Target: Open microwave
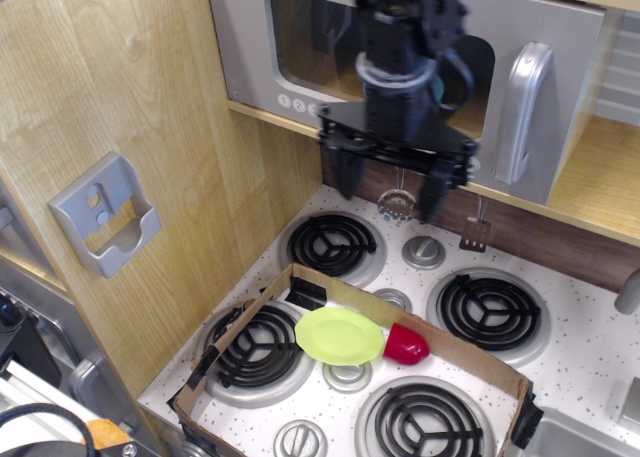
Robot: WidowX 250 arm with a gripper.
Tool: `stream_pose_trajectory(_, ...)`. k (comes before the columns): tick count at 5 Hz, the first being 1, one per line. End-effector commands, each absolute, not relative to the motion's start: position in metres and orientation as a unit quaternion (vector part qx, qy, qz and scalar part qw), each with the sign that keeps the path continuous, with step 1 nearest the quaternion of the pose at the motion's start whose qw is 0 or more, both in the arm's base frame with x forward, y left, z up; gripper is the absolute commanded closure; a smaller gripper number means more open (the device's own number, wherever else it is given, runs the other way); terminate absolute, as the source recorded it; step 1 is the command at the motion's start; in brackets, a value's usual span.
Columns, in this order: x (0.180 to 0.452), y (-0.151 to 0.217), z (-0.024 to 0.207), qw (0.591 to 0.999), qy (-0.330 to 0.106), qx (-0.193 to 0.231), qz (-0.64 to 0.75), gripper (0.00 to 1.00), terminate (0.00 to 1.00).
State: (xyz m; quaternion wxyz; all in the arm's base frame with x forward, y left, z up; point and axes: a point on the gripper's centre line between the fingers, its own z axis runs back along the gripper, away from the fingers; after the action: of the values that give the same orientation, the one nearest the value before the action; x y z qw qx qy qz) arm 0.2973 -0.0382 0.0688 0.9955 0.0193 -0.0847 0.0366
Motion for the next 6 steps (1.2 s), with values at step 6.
stream_pose_trajectory(6, 0.370, -0.078, 0.130, 0.985, -0.168, 0.018, -0.035, 0.00, 0.00)
